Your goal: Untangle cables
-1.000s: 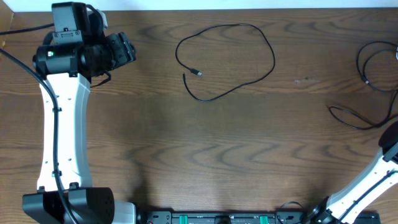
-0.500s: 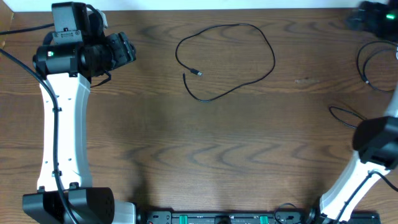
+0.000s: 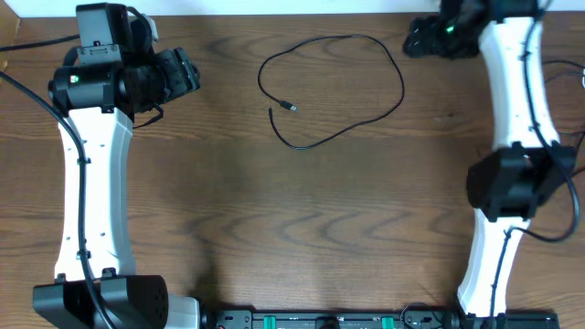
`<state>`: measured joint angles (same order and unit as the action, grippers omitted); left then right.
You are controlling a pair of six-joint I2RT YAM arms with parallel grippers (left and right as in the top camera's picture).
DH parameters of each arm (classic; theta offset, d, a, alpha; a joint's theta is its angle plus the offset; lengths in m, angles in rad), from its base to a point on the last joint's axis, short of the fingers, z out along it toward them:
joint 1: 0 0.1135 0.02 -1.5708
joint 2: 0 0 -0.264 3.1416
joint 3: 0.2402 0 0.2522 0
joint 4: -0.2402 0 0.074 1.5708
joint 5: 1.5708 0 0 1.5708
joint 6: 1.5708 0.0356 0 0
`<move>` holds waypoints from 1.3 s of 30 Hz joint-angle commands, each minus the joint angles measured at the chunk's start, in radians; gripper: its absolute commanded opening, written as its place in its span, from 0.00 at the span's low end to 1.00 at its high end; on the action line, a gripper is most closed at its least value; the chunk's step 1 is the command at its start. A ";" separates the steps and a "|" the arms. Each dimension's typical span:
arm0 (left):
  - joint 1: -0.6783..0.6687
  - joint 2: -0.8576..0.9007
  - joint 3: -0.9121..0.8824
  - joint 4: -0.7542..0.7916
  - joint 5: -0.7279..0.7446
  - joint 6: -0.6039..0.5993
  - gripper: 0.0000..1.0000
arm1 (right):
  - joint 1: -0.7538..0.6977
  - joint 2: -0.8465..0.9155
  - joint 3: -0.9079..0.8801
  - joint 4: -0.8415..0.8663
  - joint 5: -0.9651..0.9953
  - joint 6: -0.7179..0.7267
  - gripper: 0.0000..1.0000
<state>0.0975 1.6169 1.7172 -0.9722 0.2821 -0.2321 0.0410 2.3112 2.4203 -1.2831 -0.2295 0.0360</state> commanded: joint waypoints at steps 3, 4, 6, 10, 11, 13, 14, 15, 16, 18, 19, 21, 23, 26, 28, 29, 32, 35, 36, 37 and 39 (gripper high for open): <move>0.002 0.017 0.000 -0.008 -0.007 0.002 0.71 | 0.035 0.080 -0.007 -0.035 0.078 0.147 0.77; 0.002 0.021 0.000 -0.010 -0.007 0.002 0.71 | 0.044 0.096 -0.007 -0.037 0.083 0.164 0.75; 0.002 0.028 0.000 -0.011 -0.007 0.002 0.71 | 0.062 0.125 -0.007 -0.039 0.084 0.190 0.70; 0.002 0.030 0.000 -0.009 -0.007 0.002 0.72 | 0.100 0.174 -0.007 -0.050 0.134 0.271 0.58; 0.002 0.030 0.000 -0.008 -0.007 0.002 0.71 | 0.105 0.178 -0.007 -0.055 0.147 0.299 0.54; 0.002 0.030 0.000 -0.008 -0.007 0.002 0.71 | 0.108 0.188 -0.008 -0.061 0.177 0.349 0.51; 0.002 0.030 0.000 -0.009 -0.007 0.002 0.72 | 0.113 0.190 -0.010 -0.063 0.200 0.373 0.50; 0.002 0.030 0.000 -0.010 -0.007 0.002 0.71 | 0.118 0.192 -0.011 -0.064 0.222 0.394 0.47; 0.002 0.030 0.000 -0.011 -0.007 0.002 0.71 | 0.125 0.192 -0.013 -0.065 0.248 0.417 0.46; 0.002 0.030 0.000 -0.011 -0.007 0.002 0.71 | 0.139 0.192 -0.019 -0.066 0.303 0.458 0.44; 0.002 0.030 0.000 -0.011 -0.007 0.002 0.72 | 0.145 0.192 -0.025 -0.066 0.329 0.477 0.43; 0.002 0.030 0.000 -0.012 -0.007 0.002 0.72 | 0.154 0.192 -0.043 -0.063 0.361 0.511 0.42; 0.002 0.030 0.000 -0.014 -0.007 0.002 0.71 | 0.156 0.192 -0.069 -0.048 0.357 0.518 0.40; 0.002 0.030 0.000 -0.014 -0.007 0.002 0.72 | 0.159 0.192 -0.119 -0.020 0.348 0.529 0.38; 0.002 0.030 0.000 -0.014 -0.007 0.002 0.71 | 0.161 0.192 -0.155 0.004 0.346 0.539 0.37; 0.002 0.030 0.000 -0.014 -0.007 0.002 0.71 | 0.163 0.192 -0.167 0.015 0.346 0.540 0.37; 0.002 0.030 0.000 -0.014 -0.007 0.002 0.72 | 0.164 0.192 -0.205 0.064 0.328 0.540 0.36; 0.002 0.030 0.000 -0.014 -0.007 0.002 0.71 | 0.163 0.192 -0.219 0.090 0.327 0.544 0.36; 0.002 0.030 0.000 -0.014 -0.007 0.002 0.71 | 0.163 0.192 -0.224 0.100 0.328 0.544 0.36; 0.002 0.030 0.000 -0.014 -0.007 0.002 0.71 | 0.163 0.192 -0.233 0.116 0.327 0.544 0.36; 0.002 0.030 0.000 -0.015 -0.007 0.002 0.71 | 0.164 0.192 -0.248 0.130 0.327 0.545 0.35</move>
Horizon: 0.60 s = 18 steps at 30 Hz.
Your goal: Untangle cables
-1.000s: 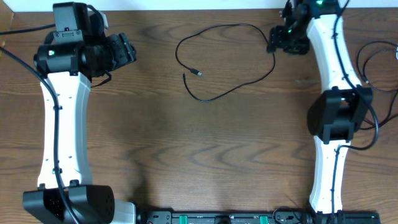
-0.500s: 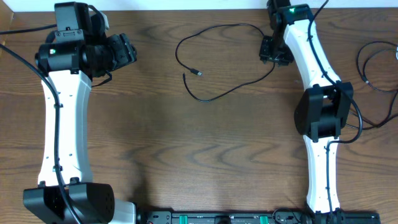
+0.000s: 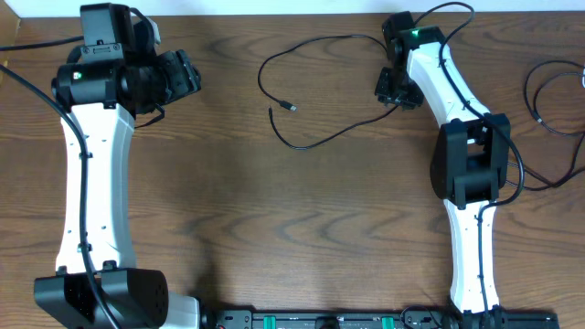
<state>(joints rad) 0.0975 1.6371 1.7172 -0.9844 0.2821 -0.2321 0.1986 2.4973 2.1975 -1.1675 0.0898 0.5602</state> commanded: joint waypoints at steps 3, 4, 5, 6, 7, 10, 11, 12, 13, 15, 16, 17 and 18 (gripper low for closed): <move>0.002 0.010 0.000 -0.003 -0.007 0.002 0.72 | 0.006 0.005 -0.056 0.024 0.006 0.031 0.35; 0.002 0.010 0.000 -0.003 -0.007 0.002 0.71 | 0.006 0.005 -0.065 0.024 0.006 0.031 0.35; 0.002 0.010 0.000 -0.002 -0.007 0.002 0.71 | 0.005 0.005 -0.073 0.026 0.006 0.031 0.34; 0.002 0.010 0.000 -0.002 -0.007 0.002 0.71 | 0.003 0.005 -0.079 0.028 0.006 0.031 0.34; 0.002 0.010 0.000 -0.003 -0.007 0.002 0.71 | 0.003 0.005 -0.085 0.029 0.008 0.031 0.34; 0.002 0.010 0.000 -0.003 -0.007 0.002 0.71 | 0.003 0.005 -0.094 0.027 0.009 0.029 0.21; 0.002 0.010 0.000 -0.003 -0.007 0.002 0.71 | 0.005 0.005 -0.094 0.027 0.009 0.029 0.16; 0.002 0.010 0.000 -0.003 -0.007 0.002 0.72 | 0.005 0.005 -0.094 0.028 0.009 0.029 0.12; 0.002 0.010 0.000 -0.003 -0.007 0.002 0.71 | 0.005 0.005 -0.094 0.031 0.009 0.029 0.04; 0.002 0.010 0.000 -0.003 -0.007 0.002 0.71 | 0.000 0.005 -0.090 0.032 0.009 0.023 0.01; 0.002 0.010 0.000 -0.003 -0.007 0.002 0.71 | -0.003 0.005 -0.087 0.031 0.009 0.011 0.01; 0.002 0.010 0.000 -0.003 -0.007 0.002 0.71 | -0.009 0.003 -0.082 0.030 0.008 -0.004 0.01; 0.002 0.010 0.000 -0.002 -0.007 0.002 0.71 | -0.013 0.000 -0.078 0.027 0.006 -0.020 0.01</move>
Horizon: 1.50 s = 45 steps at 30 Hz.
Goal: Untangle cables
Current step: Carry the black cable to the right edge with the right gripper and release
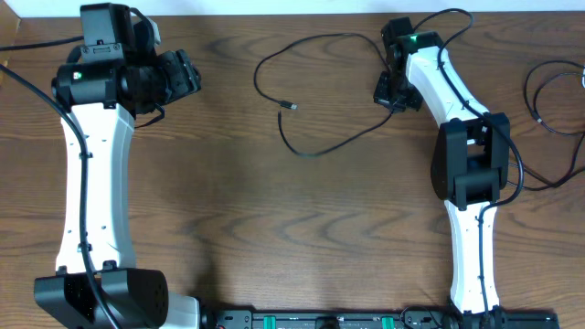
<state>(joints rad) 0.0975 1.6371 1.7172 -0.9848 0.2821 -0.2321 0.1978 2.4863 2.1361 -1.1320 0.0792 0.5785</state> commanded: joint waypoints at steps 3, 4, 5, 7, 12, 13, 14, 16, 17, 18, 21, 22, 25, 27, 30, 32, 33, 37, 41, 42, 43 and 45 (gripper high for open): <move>0.002 0.010 0.000 -0.002 -0.007 0.002 0.71 | -0.034 -0.014 0.006 -0.011 -0.016 -0.133 0.01; 0.002 0.010 0.000 -0.002 -0.007 0.002 0.71 | -0.044 -0.031 0.019 -0.011 -0.034 -0.175 0.01; 0.002 0.010 0.000 -0.002 -0.007 0.002 0.71 | -0.054 -0.050 0.034 -0.012 -0.059 -0.225 0.01; 0.002 0.010 0.000 -0.002 -0.007 0.002 0.71 | -0.072 -0.093 0.063 -0.014 -0.117 -0.317 0.01; 0.002 0.010 0.000 -0.002 -0.007 0.002 0.71 | -0.117 -0.249 0.135 -0.047 -0.187 -0.434 0.01; 0.002 0.010 0.000 -0.002 -0.007 0.002 0.71 | -0.129 -0.306 0.152 -0.046 -0.187 -0.439 0.01; 0.002 0.010 0.000 -0.002 -0.007 0.002 0.72 | -0.136 -0.335 0.158 -0.041 -0.187 -0.444 0.01; 0.002 0.010 0.000 -0.002 -0.007 0.002 0.71 | -0.163 -0.415 0.164 -0.017 -0.183 -0.446 0.01; 0.002 0.010 0.000 -0.002 -0.007 0.002 0.71 | -0.177 -0.447 0.164 -0.002 -0.183 -0.446 0.01; 0.002 0.010 0.000 -0.002 -0.007 0.002 0.71 | -0.198 -0.484 0.164 0.019 -0.182 -0.446 0.01; 0.002 0.010 0.000 -0.002 -0.007 0.002 0.71 | -0.268 -0.570 0.168 0.086 -0.156 -0.425 0.01; 0.002 0.010 0.000 -0.002 -0.007 0.002 0.72 | -0.293 -0.591 0.171 0.103 -0.151 -0.421 0.01; 0.002 0.010 0.000 -0.002 -0.007 0.002 0.71 | -0.372 -0.650 0.175 0.150 -0.149 -0.421 0.01; 0.002 0.010 0.000 -0.001 -0.007 0.002 0.71 | -0.418 -0.678 0.178 0.177 -0.148 -0.422 0.01; 0.002 0.010 0.000 0.002 -0.007 0.002 0.71 | -0.486 -0.696 0.204 0.197 -0.137 -0.422 0.01; 0.002 0.010 0.000 0.002 -0.007 0.002 0.72 | -0.555 -0.697 0.252 0.198 -0.099 -0.426 0.01; 0.002 0.010 0.000 0.002 -0.007 0.002 0.72 | -0.575 -0.697 0.264 0.199 -0.094 -0.432 0.01; 0.002 0.010 0.000 0.003 -0.007 0.002 0.71 | -0.654 -0.697 0.311 0.201 -0.092 -0.450 0.01; 0.002 0.010 0.000 0.003 -0.007 0.002 0.71 | -0.726 -0.696 0.319 0.193 -0.080 -0.457 0.01; 0.002 0.010 0.000 0.003 -0.007 0.002 0.71 | -0.742 -0.693 0.318 0.185 -0.068 -0.457 0.01; 0.002 0.010 0.000 0.003 -0.007 0.002 0.71 | -0.758 -0.689 0.317 0.175 -0.058 -0.457 0.01; 0.002 0.010 0.000 0.003 -0.007 0.002 0.71 | -0.797 -0.672 0.317 0.146 -0.048 -0.457 0.01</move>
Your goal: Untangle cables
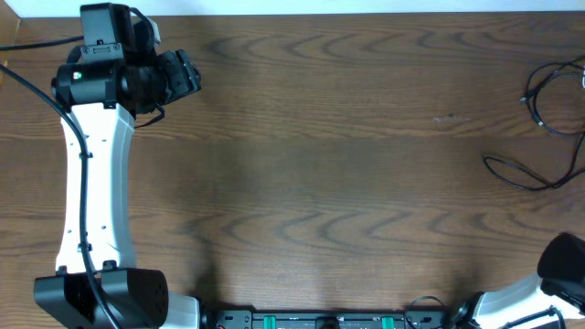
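A thin black cable (pixel 548 99) loops at the table's far right edge in the overhead view. A second strand (pixel 516 175) curves below it and runs off the right side. Whether the two are one cable cannot be told. My left gripper (pixel 187 75) hangs over the back left of the table, far from the cables, a dark shape whose jaws do not show. Of the right arm (pixel 562 260) only a dark joint and a white link show at the bottom right corner. Its gripper is out of view.
The brown wooden table (pixel 320 183) fills the view. The left arm's white link (pixel 91 183) runs down the left side to its base (pixel 101 297). A black rail with green connectors (pixel 320 320) lies along the front edge.
The right arm, which reached over the back of the table beside the middle cable, is now drawn back to the bottom right corner. The looped cable in the middle is gone from view. The left arm is unchanged.
A looped cable lay at the back middle with the right gripper at the back right. Then the right gripper stood at the loop's right end, and the loop shifted slightly. Now that cable is out of view and only strands at the right edge show.
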`<state>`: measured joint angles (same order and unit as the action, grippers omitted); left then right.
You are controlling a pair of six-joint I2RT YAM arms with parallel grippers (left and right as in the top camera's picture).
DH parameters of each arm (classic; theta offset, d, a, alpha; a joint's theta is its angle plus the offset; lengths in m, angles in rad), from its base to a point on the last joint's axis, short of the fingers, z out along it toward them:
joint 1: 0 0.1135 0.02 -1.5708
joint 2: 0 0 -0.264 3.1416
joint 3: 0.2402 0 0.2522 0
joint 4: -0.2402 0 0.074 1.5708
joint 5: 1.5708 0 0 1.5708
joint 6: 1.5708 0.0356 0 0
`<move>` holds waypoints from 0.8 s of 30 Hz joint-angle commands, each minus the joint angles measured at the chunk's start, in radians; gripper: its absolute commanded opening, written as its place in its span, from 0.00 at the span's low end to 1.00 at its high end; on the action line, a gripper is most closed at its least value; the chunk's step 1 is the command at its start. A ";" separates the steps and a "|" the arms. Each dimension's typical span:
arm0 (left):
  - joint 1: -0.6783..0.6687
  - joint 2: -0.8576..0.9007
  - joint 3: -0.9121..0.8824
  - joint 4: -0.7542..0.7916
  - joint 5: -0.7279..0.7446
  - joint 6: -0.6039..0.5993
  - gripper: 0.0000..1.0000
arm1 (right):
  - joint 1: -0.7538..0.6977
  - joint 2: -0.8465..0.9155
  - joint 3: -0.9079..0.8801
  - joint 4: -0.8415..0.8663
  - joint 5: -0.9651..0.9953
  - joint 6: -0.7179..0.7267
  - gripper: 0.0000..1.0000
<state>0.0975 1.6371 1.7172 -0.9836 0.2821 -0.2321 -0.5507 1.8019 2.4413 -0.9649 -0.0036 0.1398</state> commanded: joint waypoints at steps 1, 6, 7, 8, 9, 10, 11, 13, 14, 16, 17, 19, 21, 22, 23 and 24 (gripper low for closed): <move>0.002 0.010 0.000 0.002 -0.007 0.002 0.71 | -0.076 0.032 0.012 -0.045 0.035 -0.018 0.01; 0.002 0.010 0.000 0.005 -0.007 0.002 0.71 | -0.126 0.122 0.012 -0.093 0.035 -0.018 0.01; 0.002 0.010 0.000 0.005 -0.007 0.002 0.71 | -0.127 0.142 0.012 -0.099 0.035 -0.018 0.01; 0.002 0.010 0.000 0.005 -0.007 0.002 0.72 | -0.127 0.161 0.012 -0.103 0.035 -0.018 0.01; 0.002 0.010 0.000 0.005 -0.007 0.002 0.72 | -0.127 0.188 0.012 -0.107 0.036 -0.018 0.01; 0.002 0.010 0.000 0.005 -0.007 0.002 0.72 | -0.126 0.207 0.012 -0.109 0.036 -0.018 0.01; 0.002 0.010 0.000 0.005 -0.007 0.002 0.71 | -0.126 0.226 0.012 -0.110 0.035 -0.018 0.01; 0.002 0.010 0.000 0.005 -0.007 0.002 0.71 | -0.126 0.278 0.012 -0.117 0.035 -0.018 0.20; 0.002 0.010 0.000 0.005 -0.007 0.002 0.71 | -0.126 0.289 0.012 -0.122 0.034 -0.018 0.58; 0.002 0.010 0.000 0.005 -0.007 0.002 0.71 | -0.125 0.298 0.012 -0.140 0.031 -0.017 0.94; 0.002 0.010 0.000 0.006 -0.007 0.002 0.72 | -0.122 0.298 0.012 -0.147 0.031 -0.017 0.99; 0.002 0.010 0.000 0.014 -0.007 0.002 0.71 | -0.116 0.289 0.012 -0.154 0.027 -0.017 0.99; 0.002 0.010 0.000 0.020 -0.006 0.002 0.72 | -0.110 0.277 0.012 -0.158 0.008 -0.017 0.99; 0.001 0.010 0.000 0.021 -0.006 0.002 0.71 | -0.108 0.271 0.012 -0.161 -0.008 -0.017 0.99; 0.001 0.010 0.000 0.020 -0.006 0.002 0.71 | -0.101 0.262 0.013 -0.166 -0.036 -0.018 0.99; 0.001 0.010 0.000 0.020 -0.006 0.002 0.72 | -0.094 0.252 0.013 -0.172 -0.063 -0.019 0.99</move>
<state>0.0971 1.6371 1.7172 -0.9646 0.2821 -0.2321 -0.6674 2.1086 2.4413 -1.1267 0.0055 0.1249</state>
